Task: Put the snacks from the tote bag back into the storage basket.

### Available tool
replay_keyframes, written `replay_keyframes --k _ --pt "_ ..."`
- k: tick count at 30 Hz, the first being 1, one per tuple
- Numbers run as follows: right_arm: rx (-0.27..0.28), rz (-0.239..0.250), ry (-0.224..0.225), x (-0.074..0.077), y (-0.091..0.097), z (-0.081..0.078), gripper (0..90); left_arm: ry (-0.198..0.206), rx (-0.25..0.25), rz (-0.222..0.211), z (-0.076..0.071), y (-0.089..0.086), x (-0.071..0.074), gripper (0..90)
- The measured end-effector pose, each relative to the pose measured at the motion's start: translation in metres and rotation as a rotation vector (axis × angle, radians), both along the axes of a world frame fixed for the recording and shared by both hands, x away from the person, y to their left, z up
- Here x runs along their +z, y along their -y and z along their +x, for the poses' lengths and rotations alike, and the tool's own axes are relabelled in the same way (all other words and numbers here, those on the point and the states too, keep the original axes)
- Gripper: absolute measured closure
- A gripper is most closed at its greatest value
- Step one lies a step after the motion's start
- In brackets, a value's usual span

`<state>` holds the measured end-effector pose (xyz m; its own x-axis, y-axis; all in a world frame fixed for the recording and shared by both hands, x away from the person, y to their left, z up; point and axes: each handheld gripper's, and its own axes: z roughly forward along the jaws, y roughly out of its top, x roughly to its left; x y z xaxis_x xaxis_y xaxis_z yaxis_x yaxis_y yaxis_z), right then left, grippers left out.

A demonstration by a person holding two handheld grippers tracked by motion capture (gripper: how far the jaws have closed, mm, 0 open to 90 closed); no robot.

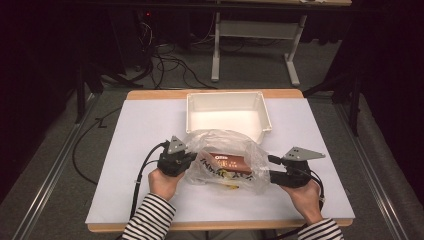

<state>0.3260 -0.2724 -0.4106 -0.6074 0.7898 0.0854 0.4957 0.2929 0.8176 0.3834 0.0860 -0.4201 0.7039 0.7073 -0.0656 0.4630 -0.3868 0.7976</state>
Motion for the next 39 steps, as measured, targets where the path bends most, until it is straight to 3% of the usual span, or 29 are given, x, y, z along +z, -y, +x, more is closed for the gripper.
replay_keyframes --k 2,5,6,7,8,9,10,11,12,18,23,29,34,39 --pt "-0.003 -0.014 -0.041 -0.008 -0.005 0.009 44.9 -0.005 -0.001 0.0 0.002 0.001 -0.001 88.2" --pt "-0.008 -0.011 -0.063 -0.014 -0.007 0.015 45.7 -0.007 -0.005 0.001 0.003 0.004 -0.002 88.2" --pt "-0.017 -0.012 -0.082 -0.018 -0.008 0.02 53.2 -0.007 -0.006 0.001 0.003 0.005 -0.003 88.2" --pt "-0.017 -0.012 -0.082 -0.018 -0.008 0.02 53.2 -0.008 -0.008 0.003 0.003 0.005 -0.003 88.2" --pt "-0.011 -0.017 -0.086 -0.02 -0.008 0.022 59.6 -0.007 -0.009 0.004 0.003 0.005 -0.003 88.2" --pt "0.0 -0.026 -0.093 -0.022 -0.009 0.024 72.0 -0.007 -0.009 0.004 0.003 0.006 -0.003 88.2" --pt "0.004 -0.03 -0.099 -0.022 -0.009 0.024 78.3 -0.007 -0.009 0.004 0.003 0.006 -0.003 88.2" --pt "0.004 -0.03 -0.099 -0.022 -0.009 0.024 78.3 -0.006 -0.009 0.004 0.004 0.006 -0.003 88.2" --pt "0.011 -0.036 -0.102 -0.022 -0.009 0.025 89.3 -0.005 -0.008 0.004 0.004 0.006 -0.003 88.3" --pt "0.02 -0.064 -0.082 -0.023 -0.006 0.025 90.0 -0.01 0.003 0.004 0.007 0.005 -0.005 88.4" --pt "-0.011 -0.105 -0.067 -0.023 -0.001 0.027 90.0 -0.017 0.024 -0.004 0.011 0.002 -0.007 88.5" --pt "-0.059 -0.111 -0.095 -0.032 0.012 0.033 90.0 -0.037 0.05 -0.001 0.017 -0.001 -0.013 88.5" --pt "-0.102 -0.158 -0.158 -0.051 0.021 0.041 90.0 -0.098 0.064 0.037 0.025 0.001 -0.03 88.5" --pt "-0.113 -0.166 -0.182 -0.058 0.024 0.042 90.0 -0.135 0.073 0.055 0.029 0.0 -0.036 88.1"
